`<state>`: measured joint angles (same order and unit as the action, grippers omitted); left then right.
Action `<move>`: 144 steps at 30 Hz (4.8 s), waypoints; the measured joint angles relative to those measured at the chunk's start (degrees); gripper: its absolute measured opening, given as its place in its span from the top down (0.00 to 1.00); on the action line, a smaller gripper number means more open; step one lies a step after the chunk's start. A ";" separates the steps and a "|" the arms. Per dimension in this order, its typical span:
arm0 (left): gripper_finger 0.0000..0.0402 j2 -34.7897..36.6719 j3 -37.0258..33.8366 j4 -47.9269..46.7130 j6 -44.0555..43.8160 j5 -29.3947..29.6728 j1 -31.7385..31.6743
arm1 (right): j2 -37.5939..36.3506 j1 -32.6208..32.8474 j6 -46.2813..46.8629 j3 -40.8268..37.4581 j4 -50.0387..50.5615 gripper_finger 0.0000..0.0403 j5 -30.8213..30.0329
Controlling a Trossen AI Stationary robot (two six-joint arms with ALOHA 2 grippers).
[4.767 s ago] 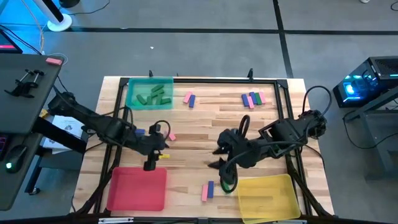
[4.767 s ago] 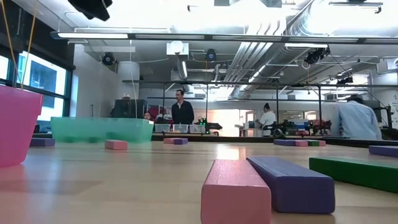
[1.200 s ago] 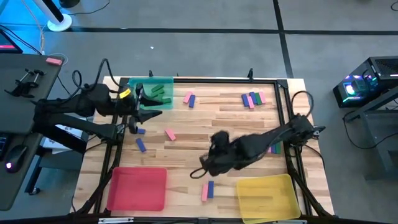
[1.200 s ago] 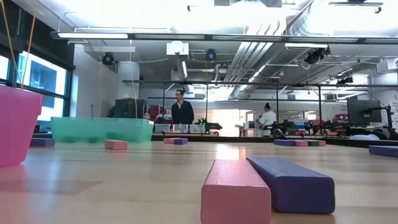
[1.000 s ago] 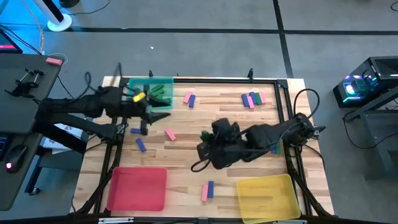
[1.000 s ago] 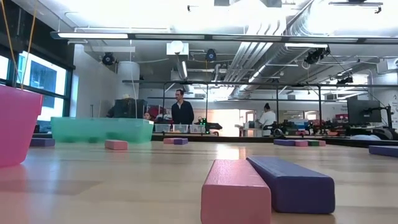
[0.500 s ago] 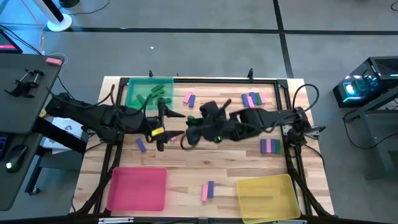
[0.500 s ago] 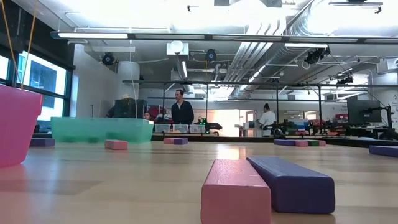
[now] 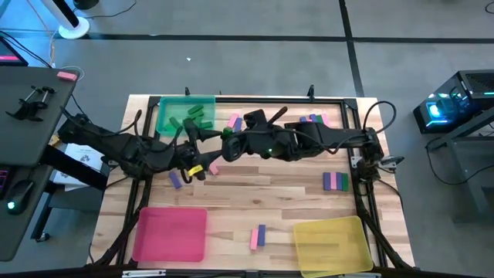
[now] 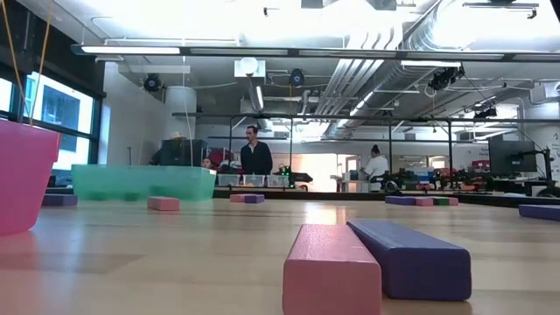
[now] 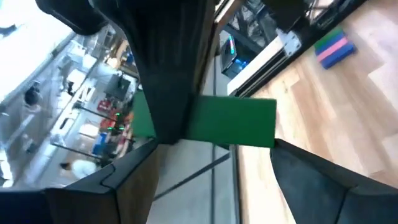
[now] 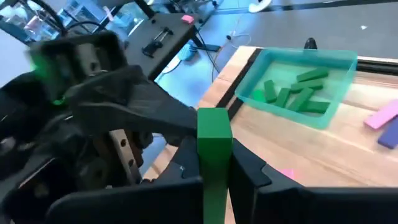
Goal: Sort blocks
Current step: Put the green block into the blue bin, then put the pink block into the pink bin
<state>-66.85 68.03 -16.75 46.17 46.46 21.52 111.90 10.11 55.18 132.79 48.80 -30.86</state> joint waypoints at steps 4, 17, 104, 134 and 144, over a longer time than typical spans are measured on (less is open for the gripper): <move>0.29 2.11 0.00 -0.68 -12.65 -10.30 -0.14 | -0.81 -0.44 -2.00 0.11 -0.46 0.97 0.69; 0.29 11.78 -15.54 25.11 -66.81 -44.65 -14.96 | -2.10 1.64 -23.75 1.11 -16.13 0.97 5.82; 0.94 1.76 -32.28 -13.57 -57.63 -57.17 -75.03 | -7.91 9.51 -19.15 2.06 0.12 0.40 -6.76; 0.46 12.35 -22.86 -11.42 -63.37 -72.06 -66.35 | -7.61 12.20 -13.51 1.29 8.50 0.40 2.28; 0.51 23.70 -22.91 -20.70 -78.83 -54.10 -23.46 | -3.19 16.44 -2.89 1.29 23.56 0.40 3.82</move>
<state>-43.15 45.12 -37.45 -32.67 -7.64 -1.94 108.71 26.55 52.29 134.08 72.36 -27.04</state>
